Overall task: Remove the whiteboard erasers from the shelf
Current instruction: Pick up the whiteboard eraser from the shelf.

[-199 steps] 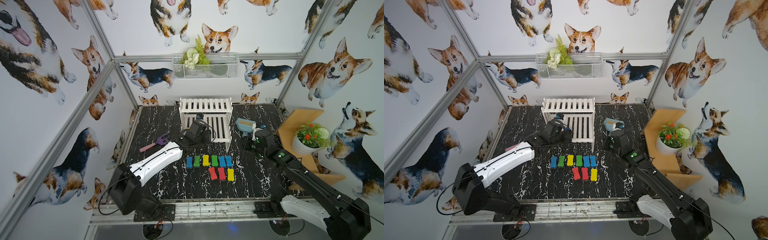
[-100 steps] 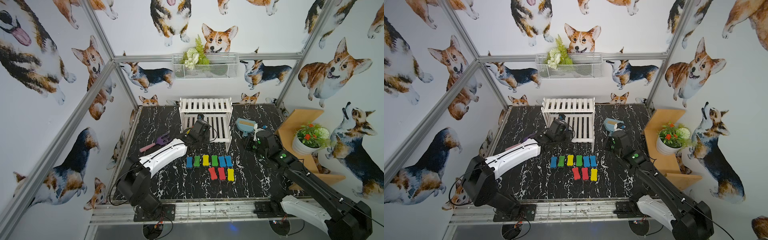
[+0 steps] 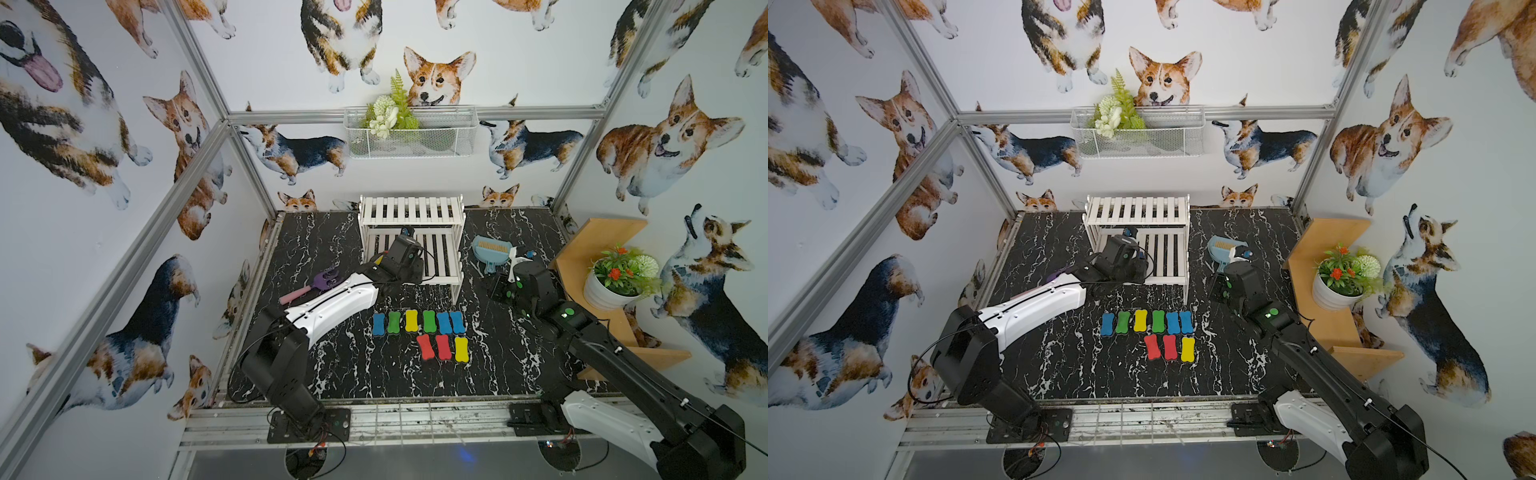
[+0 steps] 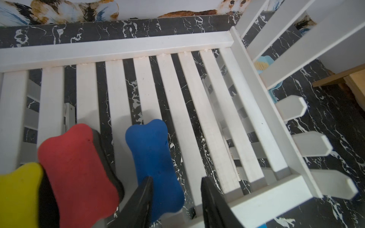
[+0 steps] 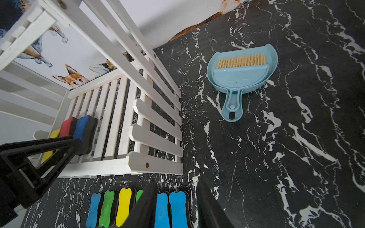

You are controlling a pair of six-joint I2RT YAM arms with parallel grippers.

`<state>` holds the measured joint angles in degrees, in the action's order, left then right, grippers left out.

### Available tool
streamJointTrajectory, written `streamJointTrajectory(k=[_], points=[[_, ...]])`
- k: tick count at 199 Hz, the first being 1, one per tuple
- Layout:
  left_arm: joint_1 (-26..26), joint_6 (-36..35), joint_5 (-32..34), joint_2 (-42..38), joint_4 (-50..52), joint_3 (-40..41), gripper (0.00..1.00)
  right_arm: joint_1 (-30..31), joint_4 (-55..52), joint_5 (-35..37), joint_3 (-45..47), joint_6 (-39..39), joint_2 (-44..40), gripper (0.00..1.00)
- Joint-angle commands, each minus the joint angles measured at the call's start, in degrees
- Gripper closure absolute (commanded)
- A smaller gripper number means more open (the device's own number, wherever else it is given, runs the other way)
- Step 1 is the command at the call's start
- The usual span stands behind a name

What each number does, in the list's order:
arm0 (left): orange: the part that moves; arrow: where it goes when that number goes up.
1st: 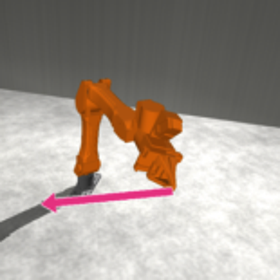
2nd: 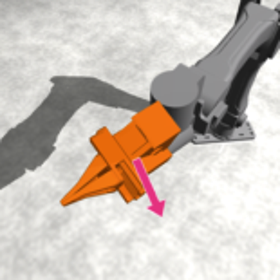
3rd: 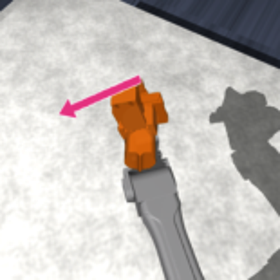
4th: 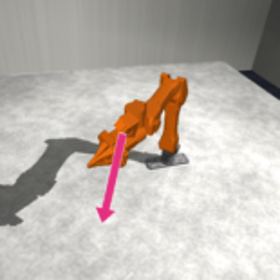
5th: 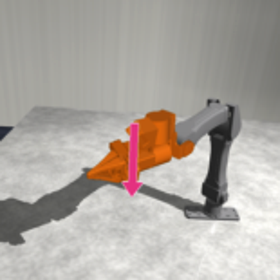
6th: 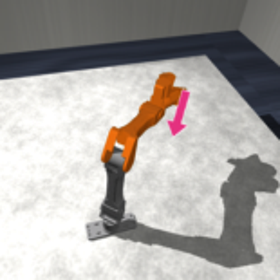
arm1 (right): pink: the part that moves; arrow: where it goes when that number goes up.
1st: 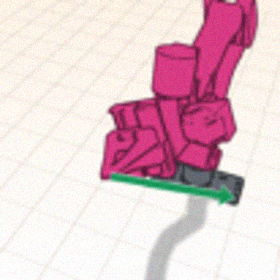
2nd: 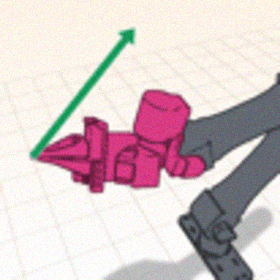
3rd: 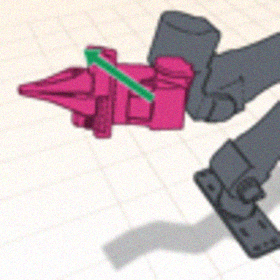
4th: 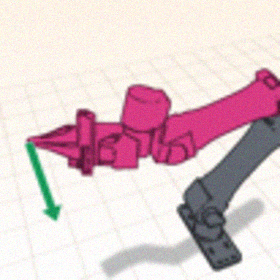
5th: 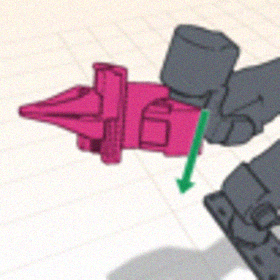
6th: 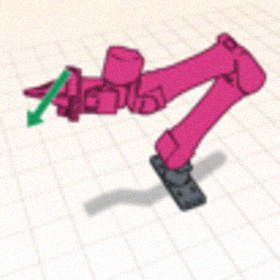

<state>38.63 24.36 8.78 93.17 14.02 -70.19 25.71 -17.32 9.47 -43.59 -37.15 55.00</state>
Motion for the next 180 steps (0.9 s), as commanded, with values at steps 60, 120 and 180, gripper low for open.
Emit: streamJointTrajectory(k=[60,120,180], points=[[0.33,-0.57,2.09,-2.18,2.71,-2.23,0.50,-0.12,-0.34,0.86,-0.36,-0.52,0.10,0.60],[0.25,-0.50,5.46,0.89,7.04,-5.67,0.40,-0.14,-0.26,0.89,-0.27,-0.82,0.32,0.60],[0.22,-1.24,7.84,5.31,8.87,-8.36,0.34,-0.40,-1.05,1.42,-0.13,-0.50,-0.51,0.60]])
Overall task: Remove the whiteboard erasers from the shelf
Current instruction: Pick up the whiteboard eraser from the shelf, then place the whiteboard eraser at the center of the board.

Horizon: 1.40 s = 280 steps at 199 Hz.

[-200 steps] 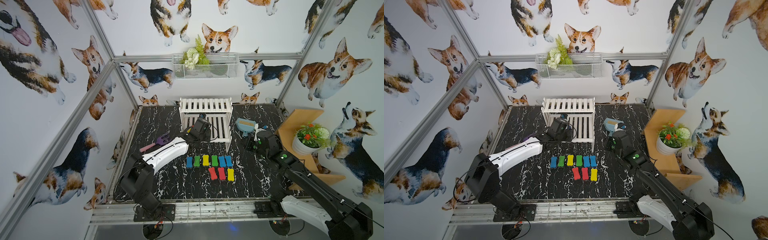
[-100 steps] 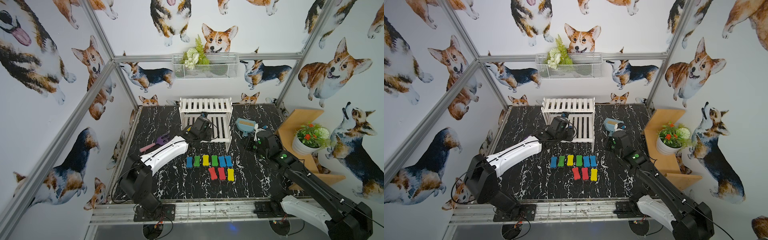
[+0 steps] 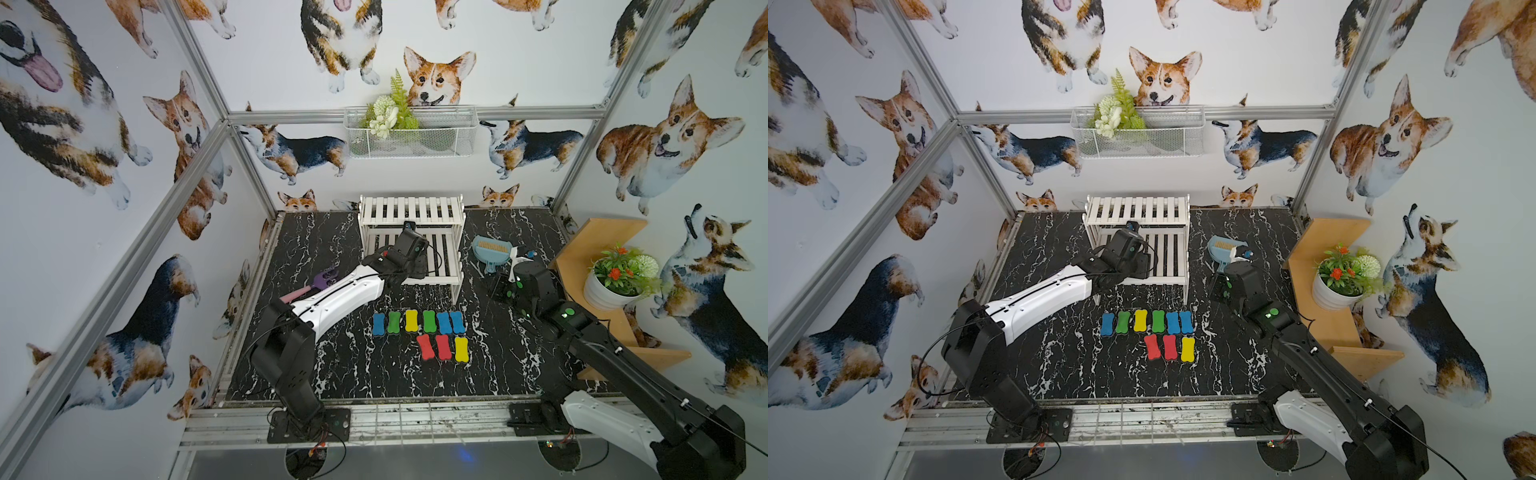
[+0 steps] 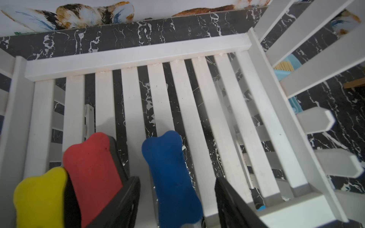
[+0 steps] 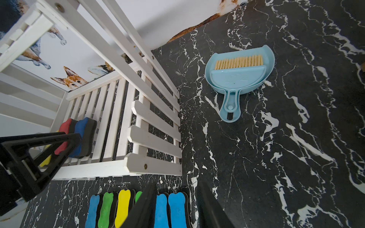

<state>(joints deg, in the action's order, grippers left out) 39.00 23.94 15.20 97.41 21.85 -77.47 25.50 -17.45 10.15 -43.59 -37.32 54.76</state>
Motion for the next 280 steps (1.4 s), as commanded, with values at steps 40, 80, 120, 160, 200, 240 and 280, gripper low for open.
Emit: streamJointTrajectory(k=[40,80,120,160,200,240,280], points=[[-0.09,-1.49,2.77,3.25,2.35,-2.70,0.40,-0.49,-0.95,0.67,-0.09,-0.21,-0.53,0.60],[-0.06,-1.97,3.52,4.83,3.99,-4.42,0.49,-0.97,-1.00,0.51,0.35,-0.19,-0.97,0.60],[-0.01,-1.59,3.34,4.51,5.44,-6.12,0.61,-1.46,-1.09,0.35,0.30,-0.03,-1.30,0.60],[2.05,2.07,4.03,-5.56,5.37,-1.81,0.63,-2.12,-1.03,0.24,-0.15,0.41,-1.54,0.60],[6.50,10.17,0.95,-16.83,9.59,9.20,0.67,-2.29,-0.83,-0.36,0.00,0.49,-1.81,0.60],[12.23,20.09,-5.16,-27.34,15.77,21.00,0.67,-2.64,-1.11,-0.65,0.08,0.84,-2.47,0.60],[13.93,25.44,-12.04,-27.58,15.22,28.13,0.67,-2.73,-1.54,-0.36,-1.09,1.11,-2.39,0.60]])
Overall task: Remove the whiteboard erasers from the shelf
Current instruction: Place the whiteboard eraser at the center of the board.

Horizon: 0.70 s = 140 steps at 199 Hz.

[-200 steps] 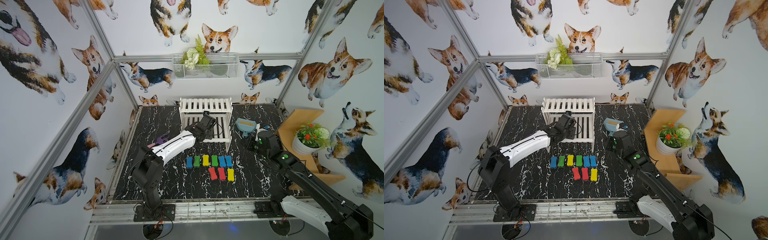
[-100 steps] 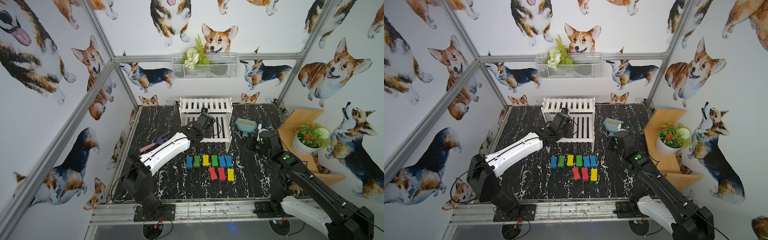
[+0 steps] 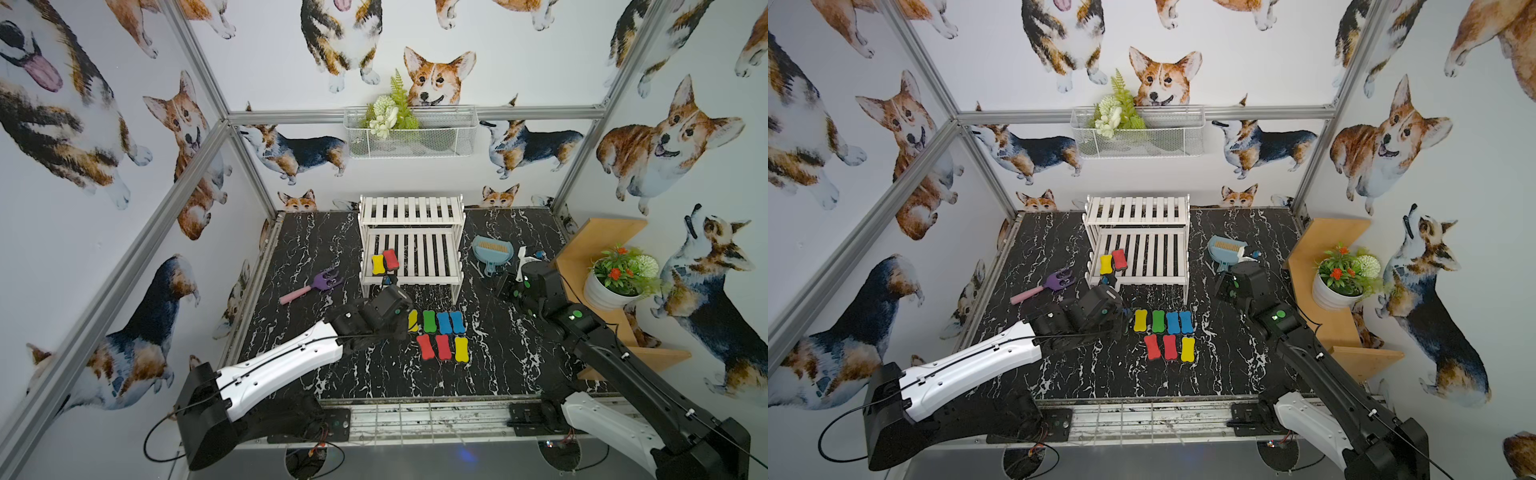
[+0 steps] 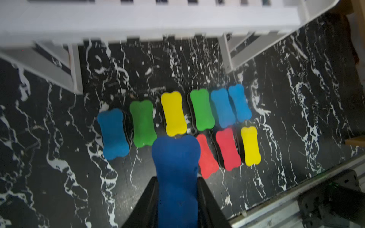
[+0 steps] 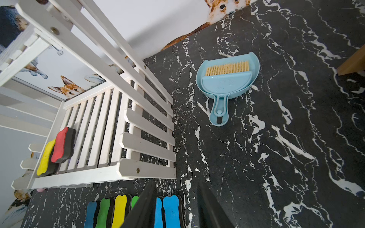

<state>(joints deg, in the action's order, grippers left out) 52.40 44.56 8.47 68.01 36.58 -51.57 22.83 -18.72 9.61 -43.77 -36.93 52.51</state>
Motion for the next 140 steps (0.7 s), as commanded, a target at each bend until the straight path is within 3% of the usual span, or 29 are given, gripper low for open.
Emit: streamJointTrajectory(k=[1,47,140], points=[[0.61,4.84,-5.48,2.06,0.41,2.29,0.67,-0.06,-0.31,0.21,-0.94,0.72,-0.13,0.60],[1.69,3.43,-6.94,13.65,-2.86,-0.06,0.73,-0.37,-2.06,1.61,-1.12,0.72,-1.30,0.60],[1.68,2.27,-6.05,22.67,-2.69,-2.69,0.77,-0.94,-2.81,3.05,-2.64,1.08,-1.54,0.60]])
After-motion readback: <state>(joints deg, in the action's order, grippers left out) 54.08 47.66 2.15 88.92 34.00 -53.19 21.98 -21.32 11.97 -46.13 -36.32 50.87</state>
